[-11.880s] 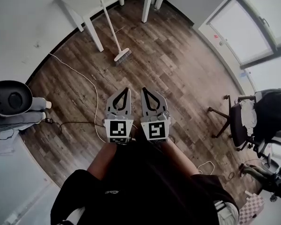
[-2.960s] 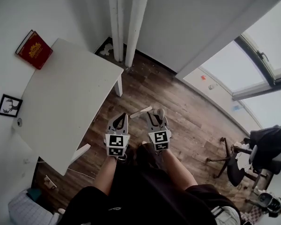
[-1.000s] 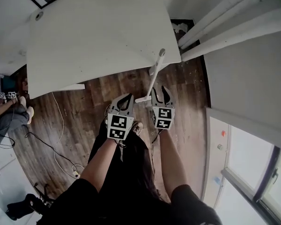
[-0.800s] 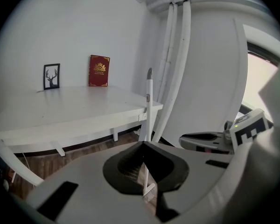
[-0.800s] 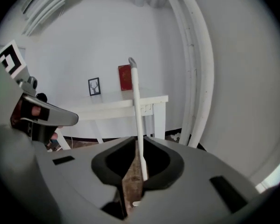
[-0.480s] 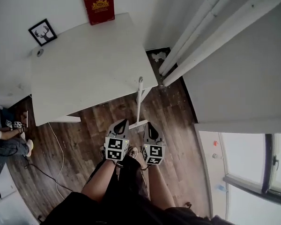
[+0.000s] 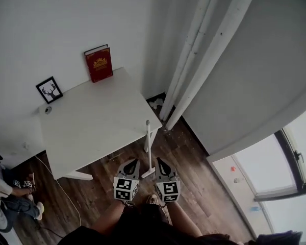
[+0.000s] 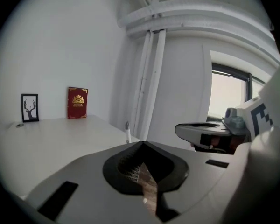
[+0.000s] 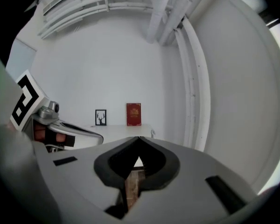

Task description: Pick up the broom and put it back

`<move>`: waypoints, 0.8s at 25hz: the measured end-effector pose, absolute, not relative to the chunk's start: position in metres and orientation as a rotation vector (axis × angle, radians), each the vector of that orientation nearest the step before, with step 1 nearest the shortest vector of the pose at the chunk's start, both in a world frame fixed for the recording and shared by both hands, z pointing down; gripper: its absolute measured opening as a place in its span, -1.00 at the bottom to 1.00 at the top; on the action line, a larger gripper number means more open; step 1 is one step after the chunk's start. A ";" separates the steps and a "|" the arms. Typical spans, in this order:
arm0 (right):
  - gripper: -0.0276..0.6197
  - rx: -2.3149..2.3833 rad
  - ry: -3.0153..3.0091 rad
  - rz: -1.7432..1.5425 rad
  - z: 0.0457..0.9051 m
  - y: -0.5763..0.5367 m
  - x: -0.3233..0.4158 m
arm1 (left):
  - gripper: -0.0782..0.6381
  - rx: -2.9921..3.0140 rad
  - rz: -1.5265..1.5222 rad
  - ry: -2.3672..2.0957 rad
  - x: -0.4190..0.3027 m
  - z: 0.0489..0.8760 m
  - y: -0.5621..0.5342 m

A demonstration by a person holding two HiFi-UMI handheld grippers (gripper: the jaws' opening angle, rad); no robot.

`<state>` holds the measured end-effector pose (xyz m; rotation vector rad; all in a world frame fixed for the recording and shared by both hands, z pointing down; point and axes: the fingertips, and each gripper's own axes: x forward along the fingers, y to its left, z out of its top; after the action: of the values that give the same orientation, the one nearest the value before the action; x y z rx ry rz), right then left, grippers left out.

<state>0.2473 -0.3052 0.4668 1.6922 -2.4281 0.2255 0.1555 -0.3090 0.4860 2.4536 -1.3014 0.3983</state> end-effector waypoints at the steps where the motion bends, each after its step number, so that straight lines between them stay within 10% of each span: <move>1: -0.85 1.722 -2.445 0.230 0.457 -0.301 0.244 | -0.78 2.480 0.377 -1.295 0.153 0.475 -0.308; 20: -0.85 1.636 -2.352 -0.070 0.407 -0.299 0.200 | -0.78 2.597 0.256 -1.199 0.145 0.425 -0.311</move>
<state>0.2001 -0.2986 0.4074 1.6364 -2.3522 -0.0699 0.1448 -0.3106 0.4248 2.5968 -1.1994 0.2564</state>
